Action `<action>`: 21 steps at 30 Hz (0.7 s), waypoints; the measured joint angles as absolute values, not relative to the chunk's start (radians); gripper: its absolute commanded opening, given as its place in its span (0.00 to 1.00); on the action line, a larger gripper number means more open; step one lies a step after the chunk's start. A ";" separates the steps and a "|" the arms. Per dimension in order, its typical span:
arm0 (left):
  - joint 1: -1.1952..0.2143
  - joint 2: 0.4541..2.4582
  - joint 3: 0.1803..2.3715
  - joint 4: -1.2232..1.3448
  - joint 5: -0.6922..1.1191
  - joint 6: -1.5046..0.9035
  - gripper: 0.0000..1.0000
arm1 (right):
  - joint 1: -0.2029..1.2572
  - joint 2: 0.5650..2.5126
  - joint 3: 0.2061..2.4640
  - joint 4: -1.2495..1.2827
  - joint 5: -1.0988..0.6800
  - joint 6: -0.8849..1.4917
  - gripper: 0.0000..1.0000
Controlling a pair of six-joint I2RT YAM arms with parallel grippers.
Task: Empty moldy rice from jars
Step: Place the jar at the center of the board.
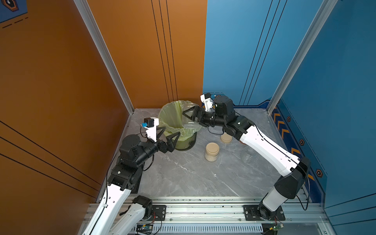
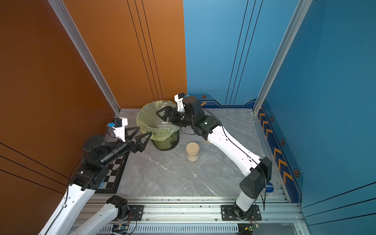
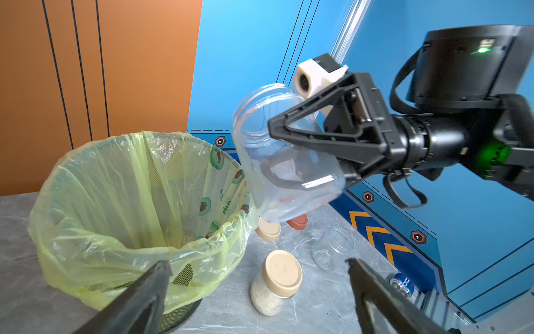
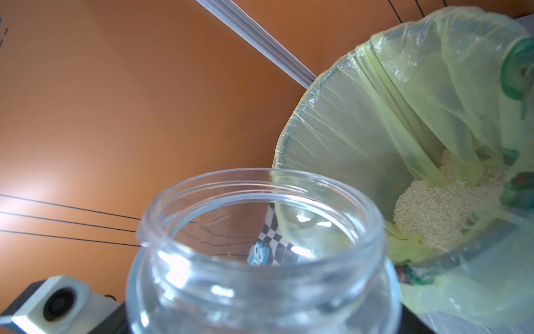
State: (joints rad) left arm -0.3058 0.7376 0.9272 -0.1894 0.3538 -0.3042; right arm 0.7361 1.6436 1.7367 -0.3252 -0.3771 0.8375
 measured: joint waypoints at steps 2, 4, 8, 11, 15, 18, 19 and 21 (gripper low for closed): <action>-0.306 0.736 0.921 -0.203 0.360 -0.304 0.98 | 0.762 1.607 1.702 -0.341 -0.342 0.785 0.00; -0.306 0.736 0.913 -0.216 0.366 -0.308 0.98 | 0.789 1.568 1.658 -0.350 -0.292 0.728 0.00; -0.306 0.728 0.900 -0.235 0.373 -0.312 0.98 | 0.832 1.494 1.572 -0.361 -0.183 0.635 0.00; -0.306 0.715 0.892 -0.247 0.380 -0.315 0.98 | 0.857 1.458 1.520 -0.360 -0.110 0.578 0.00; -0.306 0.690 0.883 -0.276 0.387 -0.315 0.98 | 0.882 1.408 1.410 -0.332 -0.040 0.528 0.00; -0.306 0.670 0.871 -0.290 0.390 -0.315 0.98 | 0.899 1.373 1.305 -0.289 0.003 0.503 0.00; -0.306 0.663 0.867 -0.297 0.391 -0.315 0.98 | 0.904 1.363 1.273 -0.273 0.014 0.496 0.00; -0.306 0.649 0.856 -0.310 0.394 -0.315 0.98 | 0.917 1.348 1.209 -0.239 0.039 0.480 0.00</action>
State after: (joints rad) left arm -0.3058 0.6495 0.8562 -0.3099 0.3939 -0.3153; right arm 0.9173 1.3479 1.2091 -0.2390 0.0395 0.4805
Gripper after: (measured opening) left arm 0.981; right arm 0.883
